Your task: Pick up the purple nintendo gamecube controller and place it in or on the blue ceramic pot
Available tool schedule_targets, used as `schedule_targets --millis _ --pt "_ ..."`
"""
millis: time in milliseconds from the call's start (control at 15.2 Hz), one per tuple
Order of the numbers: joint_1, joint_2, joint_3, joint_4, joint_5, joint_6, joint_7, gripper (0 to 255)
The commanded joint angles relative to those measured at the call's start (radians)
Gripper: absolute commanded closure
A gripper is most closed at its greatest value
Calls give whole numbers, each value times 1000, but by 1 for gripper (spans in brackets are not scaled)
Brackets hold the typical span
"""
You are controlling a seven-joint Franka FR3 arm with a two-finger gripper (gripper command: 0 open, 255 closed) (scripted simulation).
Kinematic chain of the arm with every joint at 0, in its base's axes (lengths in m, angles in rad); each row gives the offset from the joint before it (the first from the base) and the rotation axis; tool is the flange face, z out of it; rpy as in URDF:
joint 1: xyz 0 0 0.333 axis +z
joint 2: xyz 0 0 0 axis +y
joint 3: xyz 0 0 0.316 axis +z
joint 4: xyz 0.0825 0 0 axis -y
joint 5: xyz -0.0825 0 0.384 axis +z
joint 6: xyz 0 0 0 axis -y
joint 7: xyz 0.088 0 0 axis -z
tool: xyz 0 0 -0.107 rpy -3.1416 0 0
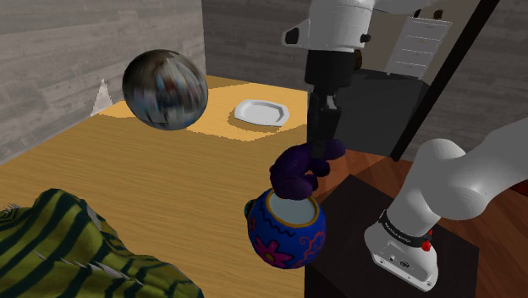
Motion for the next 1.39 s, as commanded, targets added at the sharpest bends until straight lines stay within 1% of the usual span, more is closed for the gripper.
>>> schedule_targets --millis 0,792,1254,1320 --pt "1 -4 5 -31 5 27 -6 255" --pt "10 -11 37 -192 33 179 -42 255" --pt "10 -11 37 -192 33 179 -42 255" --pt "10 -11 37 -192 33 179 -42 0"
